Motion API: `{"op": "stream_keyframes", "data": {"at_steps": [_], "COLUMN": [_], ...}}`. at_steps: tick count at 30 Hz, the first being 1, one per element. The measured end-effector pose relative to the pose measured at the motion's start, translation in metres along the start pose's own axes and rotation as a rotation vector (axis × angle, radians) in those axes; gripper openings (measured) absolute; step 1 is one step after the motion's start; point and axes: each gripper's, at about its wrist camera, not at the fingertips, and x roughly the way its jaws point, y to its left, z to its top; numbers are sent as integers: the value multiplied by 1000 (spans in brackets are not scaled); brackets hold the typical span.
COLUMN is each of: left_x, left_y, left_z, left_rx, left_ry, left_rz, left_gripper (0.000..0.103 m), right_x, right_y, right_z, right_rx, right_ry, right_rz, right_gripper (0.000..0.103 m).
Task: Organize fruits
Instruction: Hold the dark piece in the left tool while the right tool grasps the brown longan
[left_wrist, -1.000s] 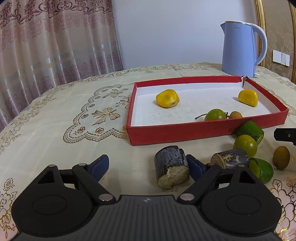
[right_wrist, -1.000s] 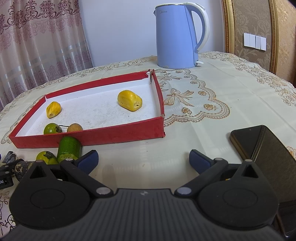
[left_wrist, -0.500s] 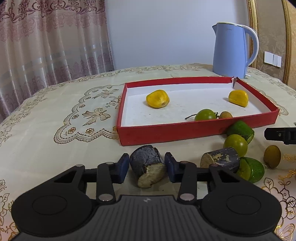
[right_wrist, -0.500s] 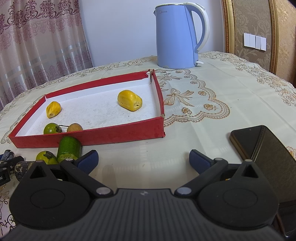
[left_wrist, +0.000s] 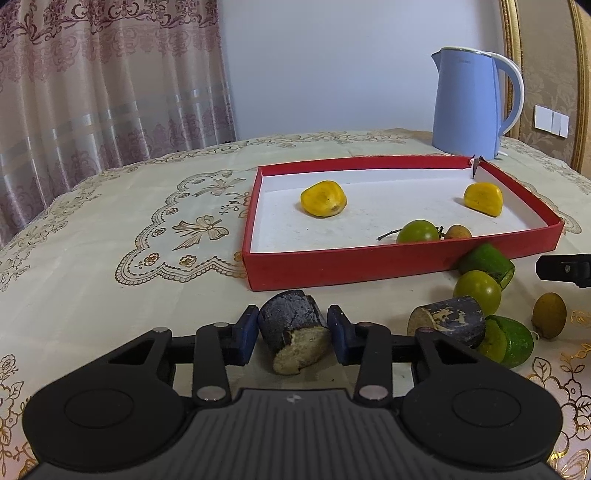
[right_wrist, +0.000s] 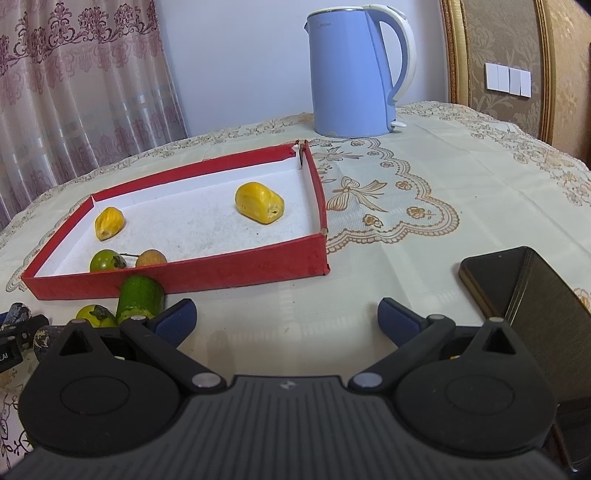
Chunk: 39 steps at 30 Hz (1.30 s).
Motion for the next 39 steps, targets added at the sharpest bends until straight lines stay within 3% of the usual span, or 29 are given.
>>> {"op": "stream_keyframes", "data": {"at_steps": [7,12,16,24,27,33,36,39], "left_x": [0,0,0,0,0,0,0,0], "left_y": [2,3,3,4,4,5,5,5], "left_z": [0,0,0,0,0,0,0,0], "left_rx": [-13,-17,-20,-26,-29,-32,-32,-32], "left_ry": [-3,-3,-3,-3,-3,-2,-3,-2], "left_rz": [3,4,2,3,5,6,6,6], "left_gripper": [40,40,40,40,40,40,40,40], "right_x": [-1,-10,-15,-13,-17,-38,-41,-39], "right_y": [-2,-7,-2,-5,-1,13,19,18], "right_z": [0,-4,-6,-6,-7,-10,-10,-11], "right_rx": [12,-19,-36,-15,-52,-212,-284,-281], "right_ry": [-5,-8,-23,-12,-26,-150,-142,-115], "right_rz": [10,133,160,112,130,147,118,147], "right_gripper": [103,103,103,103,103,103,103,103]}}
